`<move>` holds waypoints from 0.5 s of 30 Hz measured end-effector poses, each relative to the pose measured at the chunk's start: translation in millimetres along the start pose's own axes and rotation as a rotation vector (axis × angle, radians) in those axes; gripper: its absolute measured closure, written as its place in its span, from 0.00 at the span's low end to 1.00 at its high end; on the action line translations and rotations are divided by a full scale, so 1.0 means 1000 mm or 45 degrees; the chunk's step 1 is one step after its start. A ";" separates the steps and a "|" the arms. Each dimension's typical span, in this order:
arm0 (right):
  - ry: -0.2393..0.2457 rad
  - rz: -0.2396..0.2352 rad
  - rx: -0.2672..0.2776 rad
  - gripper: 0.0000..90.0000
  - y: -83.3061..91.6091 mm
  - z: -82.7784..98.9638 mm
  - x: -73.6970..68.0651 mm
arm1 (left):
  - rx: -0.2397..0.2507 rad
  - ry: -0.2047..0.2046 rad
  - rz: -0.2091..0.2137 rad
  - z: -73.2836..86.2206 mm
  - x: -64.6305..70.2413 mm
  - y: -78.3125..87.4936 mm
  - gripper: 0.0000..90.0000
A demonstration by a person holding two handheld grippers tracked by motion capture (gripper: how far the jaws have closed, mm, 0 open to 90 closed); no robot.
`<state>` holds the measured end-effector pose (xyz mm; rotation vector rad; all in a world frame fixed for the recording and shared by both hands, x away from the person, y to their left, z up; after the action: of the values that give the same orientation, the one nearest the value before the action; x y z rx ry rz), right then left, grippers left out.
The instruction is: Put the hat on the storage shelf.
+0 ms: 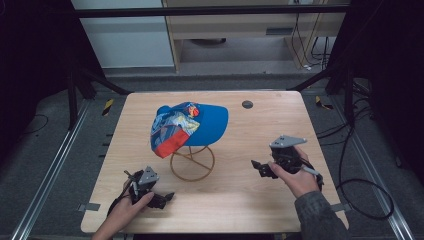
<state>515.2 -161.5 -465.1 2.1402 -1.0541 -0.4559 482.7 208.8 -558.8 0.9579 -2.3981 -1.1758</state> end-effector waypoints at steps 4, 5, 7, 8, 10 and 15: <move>-0.057 -0.030 -0.056 0.14 -0.024 0.028 -0.005 | 0.000 0.000 0.000 0.000 0.000 0.000 0.00; -0.058 -0.026 -0.072 0.14 -0.030 0.034 -0.005 | 0.000 0.000 0.000 0.000 0.000 0.000 0.00; -0.086 -0.030 -0.098 0.14 -0.038 0.043 -0.008 | 0.000 0.000 0.000 0.000 0.000 0.000 0.00; -0.082 -0.029 -0.101 0.14 -0.042 0.047 -0.007 | 0.000 0.000 0.000 0.000 0.000 0.000 0.00; -0.093 -0.010 -0.118 0.14 -0.047 0.053 -0.007 | 0.000 0.000 0.000 0.000 0.000 0.000 0.00; -0.119 0.022 -0.147 0.13 -0.057 0.065 -0.006 | 0.000 0.000 0.000 0.000 0.000 0.000 0.00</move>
<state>505.9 -160.3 -551.1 2.0232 -1.0709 -0.5995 482.7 208.8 -558.8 0.9580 -2.3982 -1.1758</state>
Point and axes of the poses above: each handheld gripper's, and its own axes: y roughly backward along the jaws, z roughly out of its underside, x roughly to its right, the point moved 7 cm from there along -y, roughly forward along the jaws, and after that the axes turned 7 degrees about -x, right-handed, at the moved point
